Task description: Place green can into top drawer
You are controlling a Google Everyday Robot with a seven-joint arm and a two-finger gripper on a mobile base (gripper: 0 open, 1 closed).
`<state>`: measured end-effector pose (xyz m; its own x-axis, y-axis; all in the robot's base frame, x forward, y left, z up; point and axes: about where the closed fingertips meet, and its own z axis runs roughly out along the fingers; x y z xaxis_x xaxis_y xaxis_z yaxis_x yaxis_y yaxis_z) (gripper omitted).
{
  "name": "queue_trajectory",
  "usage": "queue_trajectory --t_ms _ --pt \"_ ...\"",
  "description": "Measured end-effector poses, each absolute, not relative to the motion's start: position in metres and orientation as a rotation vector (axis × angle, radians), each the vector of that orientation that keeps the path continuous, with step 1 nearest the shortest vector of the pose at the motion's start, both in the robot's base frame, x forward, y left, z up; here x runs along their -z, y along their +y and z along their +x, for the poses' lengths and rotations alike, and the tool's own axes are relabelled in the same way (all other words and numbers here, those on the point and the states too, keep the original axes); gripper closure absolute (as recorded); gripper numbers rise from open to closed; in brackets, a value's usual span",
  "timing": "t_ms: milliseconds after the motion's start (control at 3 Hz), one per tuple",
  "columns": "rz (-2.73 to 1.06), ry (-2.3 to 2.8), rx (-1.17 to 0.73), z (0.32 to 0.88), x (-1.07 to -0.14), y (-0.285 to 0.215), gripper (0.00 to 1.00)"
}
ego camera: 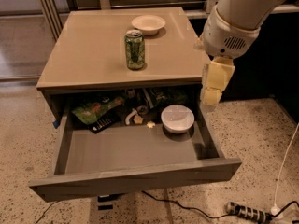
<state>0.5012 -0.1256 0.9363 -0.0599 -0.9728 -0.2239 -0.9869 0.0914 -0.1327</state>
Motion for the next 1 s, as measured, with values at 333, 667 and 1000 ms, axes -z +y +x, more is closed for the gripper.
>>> queue_trajectory --t_ms 333,667,1000 --pt "-1.942 2.118 -0.081 0.524 -0.934 -0.123 0.0" --pt "-1.952 2.1 -0.102 0.57 -0.922 -0.099 0.0" --pt "-1.953 2.1 -0.102 0.571 -0.922 -0.099 0.0"
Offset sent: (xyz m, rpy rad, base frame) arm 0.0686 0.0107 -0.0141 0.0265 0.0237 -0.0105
